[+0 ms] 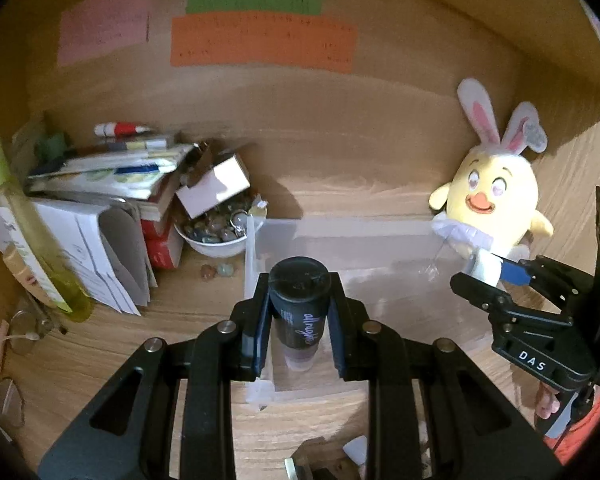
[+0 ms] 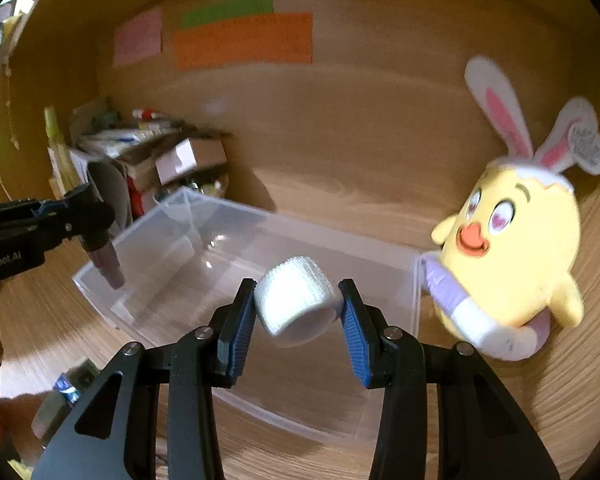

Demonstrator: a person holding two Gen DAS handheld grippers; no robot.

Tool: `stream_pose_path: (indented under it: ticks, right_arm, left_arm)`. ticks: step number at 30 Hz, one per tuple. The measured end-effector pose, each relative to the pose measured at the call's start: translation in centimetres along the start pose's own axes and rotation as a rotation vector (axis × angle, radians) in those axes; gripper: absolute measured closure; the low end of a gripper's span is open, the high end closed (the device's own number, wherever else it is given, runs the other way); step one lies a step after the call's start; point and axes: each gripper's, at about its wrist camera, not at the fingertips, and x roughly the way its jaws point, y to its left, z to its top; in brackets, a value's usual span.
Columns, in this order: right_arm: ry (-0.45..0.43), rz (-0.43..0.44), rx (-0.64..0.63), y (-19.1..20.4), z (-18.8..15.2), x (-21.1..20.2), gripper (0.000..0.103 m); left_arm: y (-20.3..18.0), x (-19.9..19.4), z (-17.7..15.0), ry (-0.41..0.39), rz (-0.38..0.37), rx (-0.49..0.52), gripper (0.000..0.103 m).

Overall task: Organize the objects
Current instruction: 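Carry both items over the clear bin and open both grippers to drop them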

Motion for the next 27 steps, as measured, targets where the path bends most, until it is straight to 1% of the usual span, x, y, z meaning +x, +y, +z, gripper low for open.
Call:
stream_pose_path:
  ticks: [3,8,14,21,22,24,25,26,27]
  right_arm:
    - [0.044,-0.004,0.002,-0.3,-0.3,1.2,0.065]
    - [0.086,-0.017,-0.01,-0.3,-0.6,2.3,0.065]
    - [0.111,-0.027,-0.021,-0.2,-0.9,3.0,0.065]
    - [0.118,-0.035,-0.023,-0.1,-1.1,3.4,0.065]
    - [0.117,-0.037,-0.022,-0.1,-1.1,3.5,0.065]
    - [0.116,-0.04,-0.019,-0.1,-1.1,3.5,0.065]
    - [0.116,-0.041,-0.018,-0.1,-1.2,3.5,0.065]
    - [0.116,-0.042,-0.018,-0.1,-1.2,3.5,0.064]
    - [0.116,-0.043,-0.018,-0.1,-1.2,3.5,0.062]
  left_arm:
    - [-0.1,1.0,-0.3,0.022,-0.001,0.004,0.078]
    - [-0.3,2.2,-0.5,0.051,-0.004,0.005,0.078]
    - [-0.7,3.0,-0.8,0.072,-0.024,0.011,0.078]
    - [-0.8,3.0,-1.1,0.072,-0.031,0.02,0.077]
    - [-0.8,3.0,-1.1,0.074,-0.033,0.02,0.075]
    - [-0.8,2.9,-1.1,0.072,-0.034,0.019,0.066]
    - [-0.7,2.7,-1.1,0.069,-0.033,0.019,0.058]
    - [-0.8,2.6,-1.1,0.062,-0.031,0.02,0.054]
    - [-0.8,2.4,-1.0,0.055,-0.03,0.025,0.054]
